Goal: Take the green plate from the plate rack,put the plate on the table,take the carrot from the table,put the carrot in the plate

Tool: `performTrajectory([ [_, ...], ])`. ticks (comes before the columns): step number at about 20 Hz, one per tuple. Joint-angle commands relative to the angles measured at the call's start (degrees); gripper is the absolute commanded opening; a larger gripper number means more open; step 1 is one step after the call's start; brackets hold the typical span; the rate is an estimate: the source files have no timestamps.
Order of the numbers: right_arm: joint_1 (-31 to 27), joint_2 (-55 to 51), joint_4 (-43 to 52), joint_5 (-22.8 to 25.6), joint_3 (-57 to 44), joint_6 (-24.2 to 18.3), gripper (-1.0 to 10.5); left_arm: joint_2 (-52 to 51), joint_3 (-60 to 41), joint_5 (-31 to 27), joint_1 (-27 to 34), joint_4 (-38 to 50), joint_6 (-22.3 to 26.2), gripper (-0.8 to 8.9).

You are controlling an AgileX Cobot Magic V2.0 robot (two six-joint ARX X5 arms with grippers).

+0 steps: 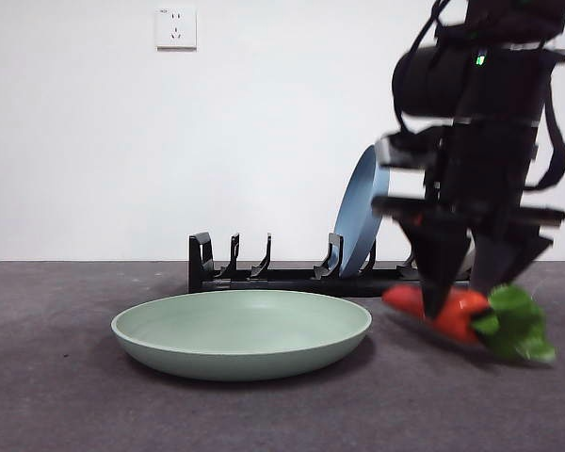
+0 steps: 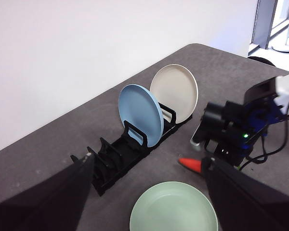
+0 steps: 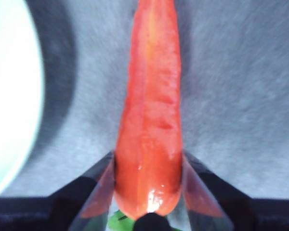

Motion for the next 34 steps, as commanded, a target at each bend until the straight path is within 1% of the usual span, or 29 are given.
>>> performTrajectory([
  [1, 0.31, -5.38, 0.46, -0.04, 0.85, 2.10, -0.1, -0.11, 0.00, -0.04, 0.11, 0.31, -0.42, 3.76],
  [3, 1.70, -8.70, 0.46, -0.31, 1.90, 2.93, -0.1, -0.11, 0.00, -0.04, 0.11, 0.35, -0.39, 3.76],
  [5, 4.37, -9.81, 0.87, -0.52, 2.80, 3.80, -0.1, -0.11, 0.00, -0.02, 0.11, 0.33, -0.39, 3.76],
  [6, 5.90, -9.75, 2.01, -1.81, 2.86, 4.39, -0.1, -0.11, 0.00, 0.00, 0.11, 0.33, -0.39, 3.76],
  [7, 7.54, -9.31, 3.82, -2.99, 2.86, 5.18, -0.1, -0.11, 0.00, 0.02, 0.11, 0.28, -0.39, 3.76],
  [10, 12.90, -7.08, 9.92, -3.10, 2.86, 7.45, -0.1, -0.11, 0.00, 0.02, 0.11, 0.11, -0.39, 3.76],
  [13, 15.52, -3.63, 14.16, -3.15, 2.89, 9.03, -0.1, -0.11, 0.00, 0.02, 0.11, -0.55, -0.39, 3.76],
  [18, 16.81, 3.61, 15.04, -3.21, 4.90, 9.44, -0.1, -0.11, 0.00, 0.13, 0.11, -0.50, -0.42, 3.76],
  [21, 17.66, 6.80, 15.02, -3.19, 6.60, 8.28, -0.1, -0.11, 0.00, 0.13, 0.11, -0.50, -0.42, 3.76],
  [25, 18.97, 9.33, 14.78, -2.84, 6.69, 7.02, -0.1, -0.11, 0.00, 0.13, 0.11, -0.50, -0.63, 3.76],
  [30, 19.23, 10.75, 14.45, -2.91, 6.69, 6.29, -0.1, -0.11, 0.00, 0.13, 0.11, -0.61, -0.85, 3.76],
  [31, 19.26, 10.75, 14.45, -3.08, 6.69, 6.32, 0.5, -0.11, 0.00, 0.13, 0.11, -0.59, -0.85, 3.76],
  [33, 19.45, 10.75, 14.45, -2.99, 6.69, 6.54, 3.5, -0.11, 0.00, 0.13, 0.11, -0.72, -0.85, 3.76],
  [34, 19.45, 10.73, 14.45, -2.99, 6.69, 6.51, 4.4, -0.11, 0.00, 0.13, 0.11, -0.90, -0.85, 3.76],
])
